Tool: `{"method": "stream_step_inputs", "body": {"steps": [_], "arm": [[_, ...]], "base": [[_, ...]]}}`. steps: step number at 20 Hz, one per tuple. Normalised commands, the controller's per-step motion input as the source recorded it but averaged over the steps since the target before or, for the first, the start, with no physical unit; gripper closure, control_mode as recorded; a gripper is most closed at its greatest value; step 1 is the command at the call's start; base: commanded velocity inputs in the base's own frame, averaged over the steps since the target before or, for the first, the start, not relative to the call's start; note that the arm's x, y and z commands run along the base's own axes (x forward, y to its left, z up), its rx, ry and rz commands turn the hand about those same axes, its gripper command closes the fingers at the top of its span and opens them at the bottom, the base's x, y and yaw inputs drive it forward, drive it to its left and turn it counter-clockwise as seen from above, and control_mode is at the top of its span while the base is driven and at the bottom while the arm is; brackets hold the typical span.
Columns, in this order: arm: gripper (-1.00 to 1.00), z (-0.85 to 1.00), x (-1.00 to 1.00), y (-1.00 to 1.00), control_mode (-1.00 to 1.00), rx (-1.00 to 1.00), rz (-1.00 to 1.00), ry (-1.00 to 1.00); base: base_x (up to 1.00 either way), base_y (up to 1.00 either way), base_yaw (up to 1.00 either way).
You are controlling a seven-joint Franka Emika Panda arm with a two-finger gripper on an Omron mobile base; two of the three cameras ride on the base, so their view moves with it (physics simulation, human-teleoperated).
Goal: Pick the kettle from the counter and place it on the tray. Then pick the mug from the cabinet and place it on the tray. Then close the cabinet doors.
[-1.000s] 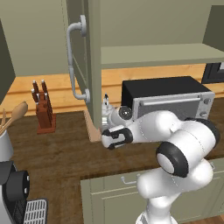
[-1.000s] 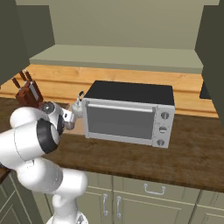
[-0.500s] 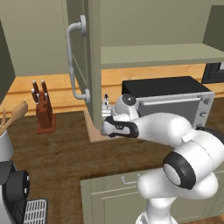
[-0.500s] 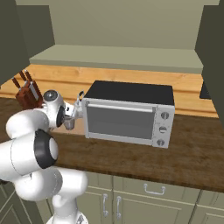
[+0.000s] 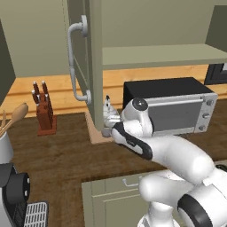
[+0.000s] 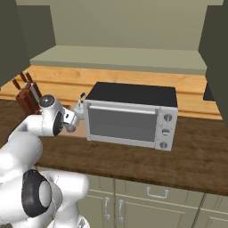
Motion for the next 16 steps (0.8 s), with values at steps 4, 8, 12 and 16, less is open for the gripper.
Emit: {"method": "stream_step_inputs", "body": {"steps": [4, 8, 12, 16], "arm": [[-1.00, 0.62, -0.81, -0.61, -1.00, 0.07, -0.20, 0.10], [-1.00, 0.58, -0.70, -0.81, -1.00, 0.17, -0.25, 0.16], [-1.00, 0.28, -0.75, -1.00, -1.00, 0.25, -0.23, 0.00], [-1.00, 0.31, -0.63, -1.00, -1.00, 0.24, -0.22, 0.00]], "base": [[0.00, 0.00, 0.00], [0.00, 0.00, 0.00], [0.00, 0.00, 0.00], [0.00, 0.00, 0.00]]}}
